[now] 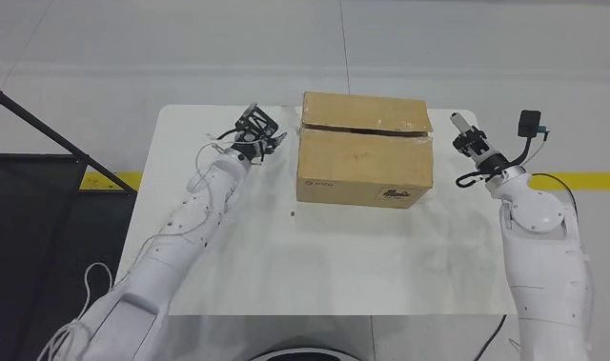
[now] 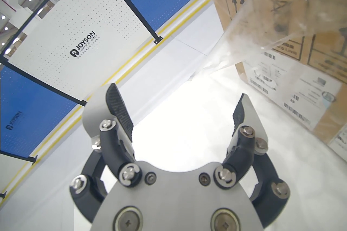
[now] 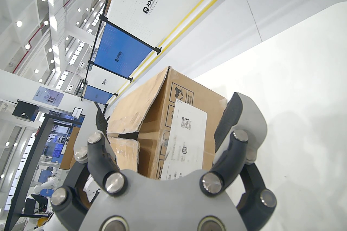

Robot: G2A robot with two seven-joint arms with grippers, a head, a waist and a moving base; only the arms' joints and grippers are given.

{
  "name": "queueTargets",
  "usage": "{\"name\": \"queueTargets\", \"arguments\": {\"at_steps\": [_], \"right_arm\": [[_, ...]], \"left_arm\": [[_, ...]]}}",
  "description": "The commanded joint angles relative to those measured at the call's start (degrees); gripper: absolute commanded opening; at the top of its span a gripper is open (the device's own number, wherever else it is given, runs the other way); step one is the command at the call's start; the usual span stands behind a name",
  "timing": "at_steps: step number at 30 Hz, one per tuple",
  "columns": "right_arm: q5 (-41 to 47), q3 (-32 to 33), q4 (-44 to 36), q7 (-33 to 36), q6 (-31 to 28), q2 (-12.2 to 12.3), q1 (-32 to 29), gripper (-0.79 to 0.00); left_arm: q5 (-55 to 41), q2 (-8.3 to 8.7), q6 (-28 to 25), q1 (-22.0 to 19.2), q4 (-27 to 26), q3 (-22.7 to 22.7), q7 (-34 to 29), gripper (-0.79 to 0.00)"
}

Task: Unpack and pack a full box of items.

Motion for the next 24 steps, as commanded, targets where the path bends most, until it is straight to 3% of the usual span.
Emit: {"name": "queueTargets", "arguments": {"at_steps": [1, 7, 12, 18, 24], "right_arm": [[0.0, 0.0, 0.0, 0.0, 0.0, 0.0, 0.0, 0.000], [0.0, 0.0, 0.0, 0.0, 0.0, 0.0, 0.0, 0.000], [0.0, 0.0, 0.0, 0.0, 0.0, 0.0, 0.0, 0.000], [0.0, 0.0, 0.0, 0.0, 0.0, 0.0, 0.0, 0.000], [0.0, 0.0, 0.0, 0.0, 0.0, 0.0, 0.0, 0.000]], "left_arm": [[-0.8, -1.32, 0.8, -2.1, 3.9, 2.2, 1.0, 0.000], [-3.8, -5.06, 4.6, -6.7, 12.1, 5.9, 3.4, 0.000], [-6.1, -7.24, 9.3, -8.6, 16.2, 6.9, 7.0, 0.000], [-7.5, -8.18, 14.1, -9.5, 19.3, 6.3, 11.8, 0.000], [-7.1, -7.89, 20.3, -8.5, 19.7, 5.0, 15.4, 0.000]]}}
